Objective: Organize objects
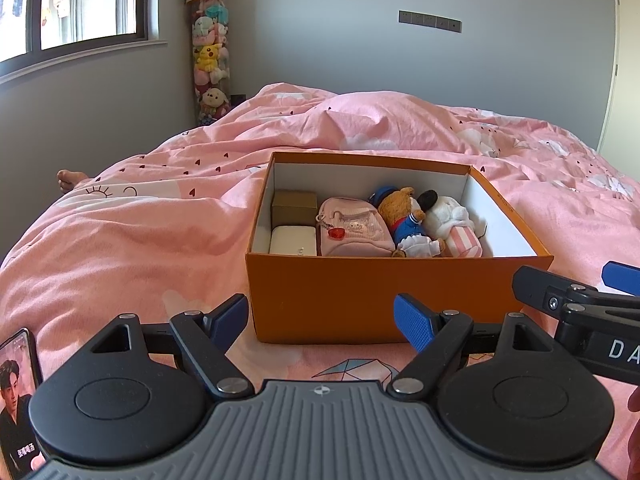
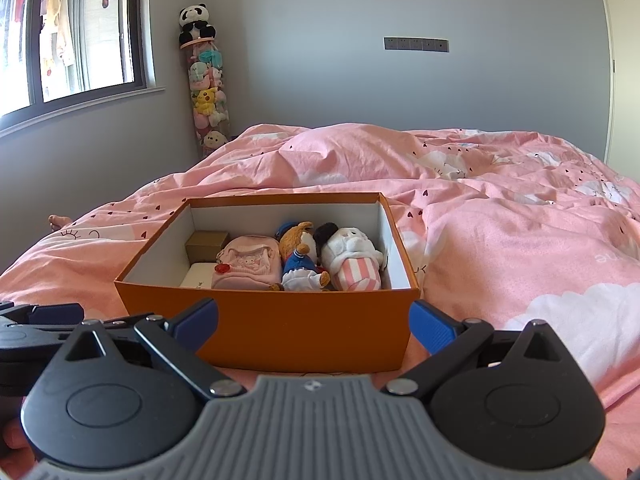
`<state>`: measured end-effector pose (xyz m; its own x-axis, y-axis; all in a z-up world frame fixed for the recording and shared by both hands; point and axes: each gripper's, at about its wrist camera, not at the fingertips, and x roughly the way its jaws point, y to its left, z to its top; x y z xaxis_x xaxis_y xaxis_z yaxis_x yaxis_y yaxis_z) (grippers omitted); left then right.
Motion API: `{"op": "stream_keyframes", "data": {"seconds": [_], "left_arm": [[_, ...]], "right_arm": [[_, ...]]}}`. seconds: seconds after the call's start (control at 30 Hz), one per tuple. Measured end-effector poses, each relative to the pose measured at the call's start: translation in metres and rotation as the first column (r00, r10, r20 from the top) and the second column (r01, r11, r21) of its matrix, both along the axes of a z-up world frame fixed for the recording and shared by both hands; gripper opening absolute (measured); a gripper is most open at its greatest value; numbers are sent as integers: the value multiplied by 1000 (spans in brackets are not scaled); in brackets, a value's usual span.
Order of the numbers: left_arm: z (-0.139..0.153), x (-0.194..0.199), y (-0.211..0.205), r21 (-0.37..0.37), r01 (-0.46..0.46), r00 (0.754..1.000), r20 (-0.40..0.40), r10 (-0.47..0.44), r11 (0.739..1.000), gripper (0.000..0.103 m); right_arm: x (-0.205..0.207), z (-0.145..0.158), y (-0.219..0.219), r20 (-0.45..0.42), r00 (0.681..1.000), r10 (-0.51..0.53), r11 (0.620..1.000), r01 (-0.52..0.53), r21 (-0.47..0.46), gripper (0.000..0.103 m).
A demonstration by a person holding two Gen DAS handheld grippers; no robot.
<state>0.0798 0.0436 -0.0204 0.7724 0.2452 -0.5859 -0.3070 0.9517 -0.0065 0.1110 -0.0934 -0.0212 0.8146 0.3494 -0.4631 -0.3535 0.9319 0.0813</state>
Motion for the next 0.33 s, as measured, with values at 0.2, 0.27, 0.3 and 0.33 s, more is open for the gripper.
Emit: {"op": "stream_keyframes", "data": {"seconds": [0.2, 0.27, 0.3, 0.33], "left_arm": [[0, 0, 0, -1, 0, 1000, 1, 0, 1000, 96], [0, -1, 0, -3, -2, 1000, 1, 2, 1000, 96], [-1, -1, 0, -3, -3, 1000, 0, 3, 1000, 96], [-1, -1, 0, -4, -3, 1000, 0, 3, 1000, 96]], "right_arm": [[0, 0, 0, 0, 1000, 1, 1000, -1, 0, 101], [0, 0, 0, 0, 1000, 1, 1000, -1, 0, 101], [0, 0, 0, 0, 1000, 0, 1000, 0, 0, 101], [0, 0, 0, 0, 1000, 0, 1000, 0, 0, 101]]}}
